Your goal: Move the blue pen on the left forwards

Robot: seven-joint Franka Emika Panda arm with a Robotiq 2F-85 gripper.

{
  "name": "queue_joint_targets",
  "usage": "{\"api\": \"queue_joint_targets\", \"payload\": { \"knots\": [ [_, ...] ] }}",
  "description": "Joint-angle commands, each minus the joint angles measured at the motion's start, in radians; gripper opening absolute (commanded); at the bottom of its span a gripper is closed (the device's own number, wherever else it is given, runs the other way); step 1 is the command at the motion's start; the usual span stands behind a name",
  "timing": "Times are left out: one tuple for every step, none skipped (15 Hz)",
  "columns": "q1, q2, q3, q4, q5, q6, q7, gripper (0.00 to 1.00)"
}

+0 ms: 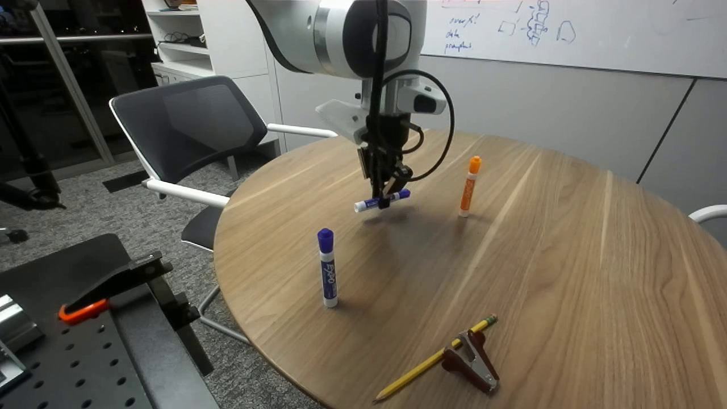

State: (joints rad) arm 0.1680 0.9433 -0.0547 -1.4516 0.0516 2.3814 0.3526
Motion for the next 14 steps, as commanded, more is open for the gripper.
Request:
{"api": "queue_joint_targets", "payload": {
  "knots": [
    [0.049,-0.211,0.008,-0.238,-0.051,0.045,-0.039,0.05],
    [0.054,-0.255,0.02,-0.285,-0.054,0.041,-0.052,0.05],
    [0.056,-0.297,0.036,-0.335,-0.053,0.04,-0.07,0.05],
    [0.055,-0.339,0.054,-0.385,-0.047,0.035,-0.093,0.05],
    [0.053,-0.378,0.074,-0.438,-0.039,0.041,-0.115,0.05],
    [0.05,-0.417,0.093,-0.49,-0.032,0.048,-0.133,0.05],
    [0.049,-0.454,0.11,-0.544,-0.029,0.07,-0.151,0.05],
    [0.048,-0.489,0.123,-0.599,-0.029,0.095,-0.166,0.05],
    [0.048,-0.523,0.134,-0.655,-0.024,0.133,-0.169,0.05],
    [0.043,-0.554,0.144,-0.713,-0.018,0.167,-0.178,0.05],
    [0.038,-0.574,0.148,-0.771,-0.018,0.216,-0.187,0.05],
    [0.034,-0.582,0.152,-0.809,-0.02,0.25,-0.198,0.05],
    [0.028,-0.577,0.154,-0.842,-0.02,0.296,-0.213,0.05],
    [0.025,-0.564,0.151,-0.866,-0.024,0.338,-0.221,0.05]
  ]
}}
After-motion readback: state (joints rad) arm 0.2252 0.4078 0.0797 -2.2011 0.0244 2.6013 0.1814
